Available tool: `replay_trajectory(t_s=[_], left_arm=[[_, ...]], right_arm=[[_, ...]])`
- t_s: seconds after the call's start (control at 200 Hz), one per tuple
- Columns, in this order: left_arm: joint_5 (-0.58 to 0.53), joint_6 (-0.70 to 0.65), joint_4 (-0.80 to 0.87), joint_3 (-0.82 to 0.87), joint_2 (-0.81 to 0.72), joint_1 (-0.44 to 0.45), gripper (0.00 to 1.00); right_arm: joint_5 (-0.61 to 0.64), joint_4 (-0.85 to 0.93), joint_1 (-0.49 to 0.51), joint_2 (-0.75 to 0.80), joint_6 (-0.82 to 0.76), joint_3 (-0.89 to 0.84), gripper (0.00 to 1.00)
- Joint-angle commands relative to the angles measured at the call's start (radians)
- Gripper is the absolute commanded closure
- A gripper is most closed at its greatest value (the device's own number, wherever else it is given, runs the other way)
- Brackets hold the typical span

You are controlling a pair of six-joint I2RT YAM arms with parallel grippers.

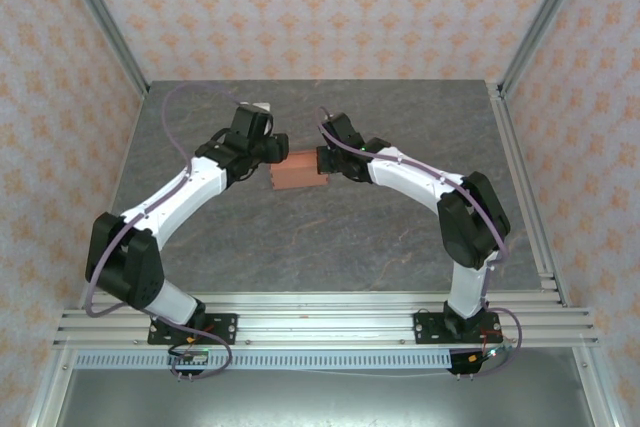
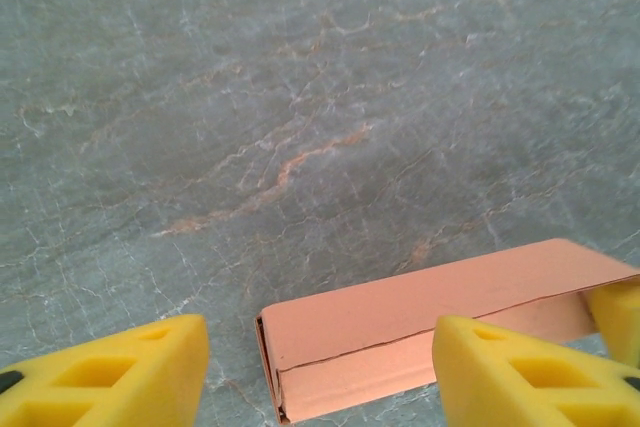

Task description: Fold the paper box

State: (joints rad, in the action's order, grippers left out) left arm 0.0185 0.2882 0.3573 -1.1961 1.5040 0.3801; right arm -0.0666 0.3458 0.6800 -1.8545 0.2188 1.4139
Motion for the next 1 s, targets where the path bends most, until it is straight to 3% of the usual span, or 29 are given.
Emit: replay_trajectory(t_s=[0.0, 0.185, 0.515, 0.996], left_arm=[[-0.064, 0.044, 0.043, -0.023, 0.006, 0.005, 0.38], [-0.123, 0.097, 0.02, -0.039, 0.082, 0.005, 0.38], [-0.082, 0.133, -0.021, -0.011, 0.157, 0.006, 0.5], [-0.057, 0.176, -0.089, 0.102, 0.19, 0.006, 0.57]], right_arm=[[0.028, 0.058, 0.011, -0.023, -0.019, 0.016, 1.0], [0.038, 0.051, 0.016, -0.028, -0.02, 0.016, 1.0], [0.045, 0.045, 0.021, -0.029, -0.026, 0.009, 1.0], [0.055, -0.014, 0.032, -0.023, -0.03, -0.032, 1.0]])
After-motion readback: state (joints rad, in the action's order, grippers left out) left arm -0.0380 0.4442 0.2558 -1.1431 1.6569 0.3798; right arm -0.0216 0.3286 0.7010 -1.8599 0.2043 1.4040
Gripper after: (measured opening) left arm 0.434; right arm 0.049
